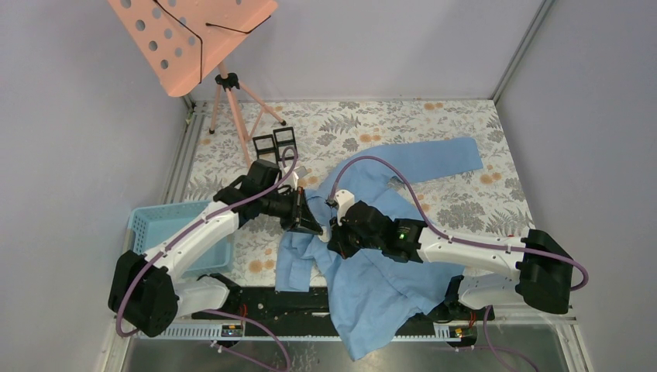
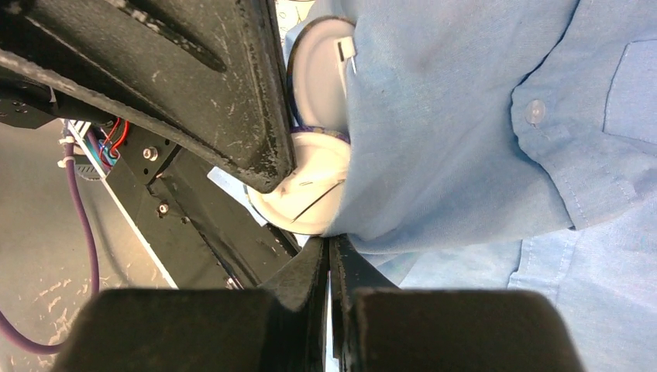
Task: Pin the brooch onto the clothing
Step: Adjust the brooch.
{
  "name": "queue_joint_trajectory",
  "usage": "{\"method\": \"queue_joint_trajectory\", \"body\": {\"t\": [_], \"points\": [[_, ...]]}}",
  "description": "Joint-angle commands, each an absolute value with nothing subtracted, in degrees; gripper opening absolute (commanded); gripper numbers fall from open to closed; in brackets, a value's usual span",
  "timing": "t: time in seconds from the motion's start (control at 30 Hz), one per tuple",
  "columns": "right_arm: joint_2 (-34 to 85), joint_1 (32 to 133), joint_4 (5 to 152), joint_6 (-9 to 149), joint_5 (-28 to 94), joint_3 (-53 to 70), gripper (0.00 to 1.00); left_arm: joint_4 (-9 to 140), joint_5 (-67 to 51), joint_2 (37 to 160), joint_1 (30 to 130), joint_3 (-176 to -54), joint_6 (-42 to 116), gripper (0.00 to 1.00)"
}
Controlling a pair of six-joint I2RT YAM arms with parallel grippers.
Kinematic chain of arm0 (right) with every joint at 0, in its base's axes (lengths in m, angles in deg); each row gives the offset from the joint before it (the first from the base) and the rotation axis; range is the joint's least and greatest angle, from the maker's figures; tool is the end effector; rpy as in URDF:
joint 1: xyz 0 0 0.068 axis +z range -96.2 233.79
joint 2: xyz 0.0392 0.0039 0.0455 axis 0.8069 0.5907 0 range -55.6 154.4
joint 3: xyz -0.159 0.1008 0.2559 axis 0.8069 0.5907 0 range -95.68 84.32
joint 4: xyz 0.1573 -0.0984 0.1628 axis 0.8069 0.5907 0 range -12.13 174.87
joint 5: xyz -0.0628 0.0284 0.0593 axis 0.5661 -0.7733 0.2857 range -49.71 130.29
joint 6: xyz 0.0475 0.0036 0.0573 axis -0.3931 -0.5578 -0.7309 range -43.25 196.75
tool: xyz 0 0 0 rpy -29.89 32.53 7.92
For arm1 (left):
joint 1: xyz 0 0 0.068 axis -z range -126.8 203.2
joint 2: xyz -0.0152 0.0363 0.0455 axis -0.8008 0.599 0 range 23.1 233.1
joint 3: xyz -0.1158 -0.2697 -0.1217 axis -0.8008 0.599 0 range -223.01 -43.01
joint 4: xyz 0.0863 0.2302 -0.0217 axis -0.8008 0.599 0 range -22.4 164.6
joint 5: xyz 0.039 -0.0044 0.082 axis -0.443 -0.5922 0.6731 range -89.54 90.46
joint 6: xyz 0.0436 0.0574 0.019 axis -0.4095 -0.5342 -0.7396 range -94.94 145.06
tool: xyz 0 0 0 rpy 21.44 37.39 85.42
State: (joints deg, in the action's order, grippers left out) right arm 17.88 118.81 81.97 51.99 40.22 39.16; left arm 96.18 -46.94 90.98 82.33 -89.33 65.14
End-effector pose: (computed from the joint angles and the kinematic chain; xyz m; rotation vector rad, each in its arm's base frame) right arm 0.1170 0.2516 0.2817 -0.7854 2.1404 0.8854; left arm 0.1637 -0.1439 0.2831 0.1660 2.6617 -1.4940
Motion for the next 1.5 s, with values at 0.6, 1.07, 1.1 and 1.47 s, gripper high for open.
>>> {"method": "queue_joint_trajectory", "body": {"t": [0.6, 1.07, 1.1, 1.47], "points": [[10.7, 119.3, 84.8, 53.4, 47.6, 39.2, 0.00, 100.3, -41.7, 87.2, 82.6, -91.8, 61.0, 0.00], [-5.2, 116.8, 80.4, 52.0, 36.8, 46.0, 0.72, 103.8, -46.3, 79.1, 88.1, -89.7, 50.6, 0.00], [-5.6, 115.5, 80.4, 51.2, 32.7, 45.5, 0.72, 105.0, -45.9, 78.4, 90.0, -90.8, 48.9, 0.00], [-0.6, 110.9, 73.5, 42.7, -1.1, 42.5, 0.58, 106.1, -46.6, 78.6, 100.6, -98.3, 43.5, 0.00]]}}
